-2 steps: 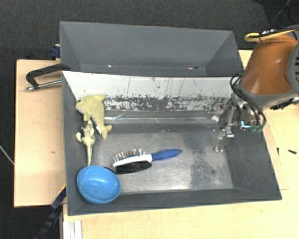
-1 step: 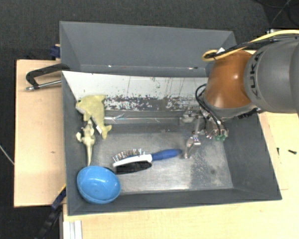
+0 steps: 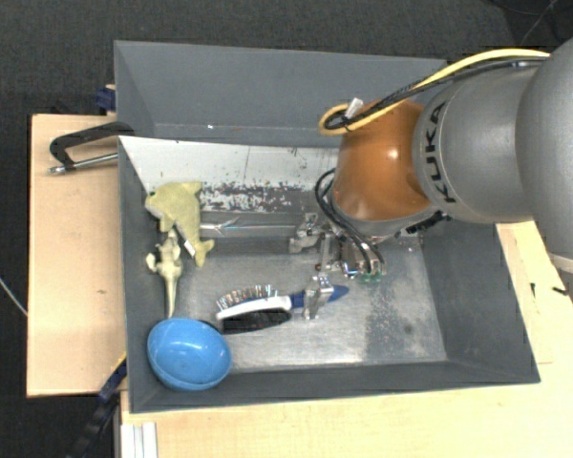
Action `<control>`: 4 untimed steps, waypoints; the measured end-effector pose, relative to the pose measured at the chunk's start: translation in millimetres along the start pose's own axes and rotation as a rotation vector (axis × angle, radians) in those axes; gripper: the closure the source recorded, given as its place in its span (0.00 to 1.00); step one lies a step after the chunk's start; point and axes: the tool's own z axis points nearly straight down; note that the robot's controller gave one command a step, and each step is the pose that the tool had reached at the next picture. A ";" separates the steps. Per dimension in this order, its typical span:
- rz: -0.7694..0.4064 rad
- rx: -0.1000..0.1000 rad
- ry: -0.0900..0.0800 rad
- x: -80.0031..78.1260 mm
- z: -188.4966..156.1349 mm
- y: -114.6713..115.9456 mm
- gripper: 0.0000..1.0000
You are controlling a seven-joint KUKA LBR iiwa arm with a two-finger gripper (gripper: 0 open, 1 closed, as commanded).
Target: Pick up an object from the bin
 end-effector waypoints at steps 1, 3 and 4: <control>-0.138 0.000 -0.004 4.9 -9.0 79.0 0.00; -0.485 0.004 -0.008 48.8 29.7 79.5 0.00; -0.486 0.003 -0.017 46.4 28.1 80.8 1.00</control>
Offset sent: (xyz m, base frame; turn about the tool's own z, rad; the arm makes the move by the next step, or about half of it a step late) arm -0.0110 0.0726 0.0081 -0.1302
